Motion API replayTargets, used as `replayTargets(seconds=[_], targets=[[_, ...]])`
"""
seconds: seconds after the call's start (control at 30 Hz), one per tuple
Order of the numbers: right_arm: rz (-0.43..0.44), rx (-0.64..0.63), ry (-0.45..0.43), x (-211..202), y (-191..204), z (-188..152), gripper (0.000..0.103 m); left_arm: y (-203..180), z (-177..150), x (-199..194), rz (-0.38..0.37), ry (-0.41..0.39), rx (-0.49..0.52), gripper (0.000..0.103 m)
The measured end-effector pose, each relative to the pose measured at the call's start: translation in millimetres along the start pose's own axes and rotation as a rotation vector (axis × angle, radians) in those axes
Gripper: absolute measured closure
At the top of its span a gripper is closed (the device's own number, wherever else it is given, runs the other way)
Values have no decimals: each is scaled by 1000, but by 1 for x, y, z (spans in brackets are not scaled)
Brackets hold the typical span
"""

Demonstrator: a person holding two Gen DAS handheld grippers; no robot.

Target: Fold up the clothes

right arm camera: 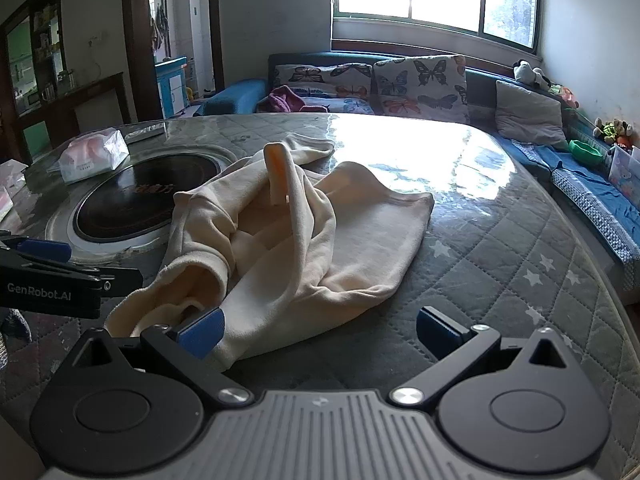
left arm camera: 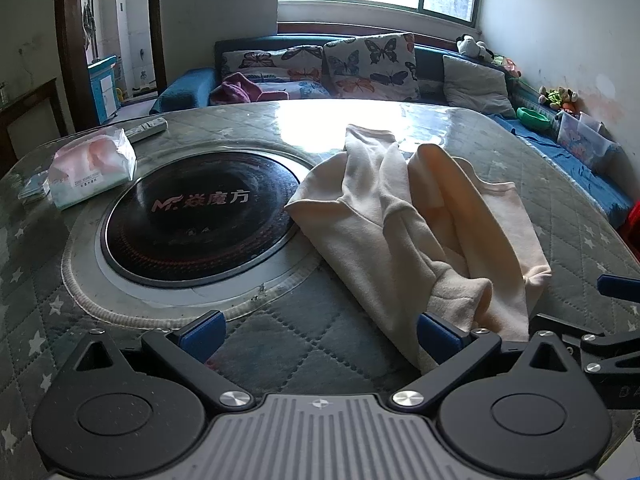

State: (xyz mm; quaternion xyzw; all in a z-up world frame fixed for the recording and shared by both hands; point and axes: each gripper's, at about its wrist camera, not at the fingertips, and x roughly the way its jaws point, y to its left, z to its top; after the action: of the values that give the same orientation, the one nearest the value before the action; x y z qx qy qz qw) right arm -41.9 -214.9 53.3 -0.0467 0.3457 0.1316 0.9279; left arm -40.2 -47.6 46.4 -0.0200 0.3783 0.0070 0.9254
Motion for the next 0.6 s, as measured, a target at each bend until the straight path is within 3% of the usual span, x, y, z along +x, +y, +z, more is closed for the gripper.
replayTargets(seconds=[0.6], targets=[[6,3,8,8,-1,4,0,-6,8,6,-13,3,10,0]])
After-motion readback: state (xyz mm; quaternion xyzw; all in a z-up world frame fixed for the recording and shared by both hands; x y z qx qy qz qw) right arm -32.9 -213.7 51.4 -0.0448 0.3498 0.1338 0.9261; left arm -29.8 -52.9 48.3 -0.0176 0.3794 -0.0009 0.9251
